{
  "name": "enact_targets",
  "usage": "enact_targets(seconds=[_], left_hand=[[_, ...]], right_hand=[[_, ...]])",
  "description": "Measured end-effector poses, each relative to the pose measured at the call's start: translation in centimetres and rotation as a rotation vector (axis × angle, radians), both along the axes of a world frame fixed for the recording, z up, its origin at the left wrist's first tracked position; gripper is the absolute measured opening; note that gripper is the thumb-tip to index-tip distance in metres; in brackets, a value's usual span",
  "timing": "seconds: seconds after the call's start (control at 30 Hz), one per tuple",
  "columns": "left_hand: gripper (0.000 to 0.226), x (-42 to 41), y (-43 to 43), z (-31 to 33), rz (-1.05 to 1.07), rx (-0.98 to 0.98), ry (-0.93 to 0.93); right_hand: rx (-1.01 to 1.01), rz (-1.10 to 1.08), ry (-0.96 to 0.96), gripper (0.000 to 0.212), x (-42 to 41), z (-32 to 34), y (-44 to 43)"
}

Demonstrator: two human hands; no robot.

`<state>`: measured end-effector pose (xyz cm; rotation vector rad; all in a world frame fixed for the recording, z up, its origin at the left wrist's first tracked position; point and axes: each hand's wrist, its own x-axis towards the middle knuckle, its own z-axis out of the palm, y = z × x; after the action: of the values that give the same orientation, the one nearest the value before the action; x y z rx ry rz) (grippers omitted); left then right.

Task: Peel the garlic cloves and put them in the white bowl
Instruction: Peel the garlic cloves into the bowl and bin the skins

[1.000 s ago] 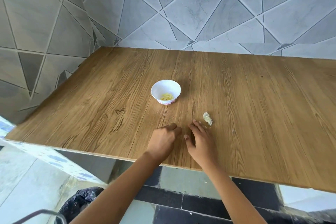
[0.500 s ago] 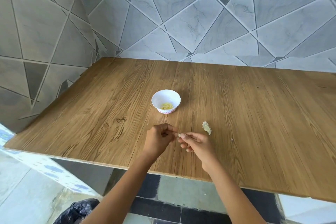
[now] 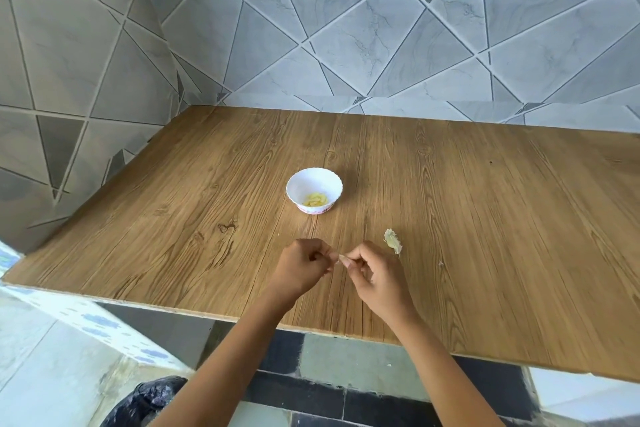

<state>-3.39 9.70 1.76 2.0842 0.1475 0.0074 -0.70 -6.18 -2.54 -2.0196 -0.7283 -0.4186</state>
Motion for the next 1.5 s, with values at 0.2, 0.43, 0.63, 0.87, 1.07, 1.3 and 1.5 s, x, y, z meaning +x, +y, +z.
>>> enact_targets(seconds=[0.2,0.43,0.63,0.87,1.07,1.3,1.5], left_hand=[[0.019,0.1,-0.2,0.4,0.008,-0.213,0.216],[0.022,0.6,0.1,-1.8,0.112,-0.088,0.180],[0.013,1.0,0.6,-1.6,0.037,0.422,0.000],[0.033,1.5,-0.4,-0.3,-0.050,0.551,0.018],[0.027,2.2,-2.0,0.0,-0.184,0.630,-0.063],[0.019,2.7,-2.7,-1.1,-0.327,0.836,-0.120],[0.013,2.6,-1.9,-0.4,-0.160,0.320,-0.148]], right_hand=[[0.045,0.060,0.133,0.015,-0.7,-1.7,0.4],[0.003,-0.054,0.353,0.007,0.3,-2.1,0.2],[0.016,-0.122,0.356,0.011,0.3,-1.6,0.0],[-0.056,-0.177,0.278,0.009,0.0,-1.6,-0.4],[-0.076,-0.236,0.180,0.020,-0.5,-1.7,-1.7],[-0.046,-0.242,0.180,0.021,-1.1,-1.8,-2.4],[0.064,-0.191,0.311,0.022,-0.9,-1.0,-1.9]])
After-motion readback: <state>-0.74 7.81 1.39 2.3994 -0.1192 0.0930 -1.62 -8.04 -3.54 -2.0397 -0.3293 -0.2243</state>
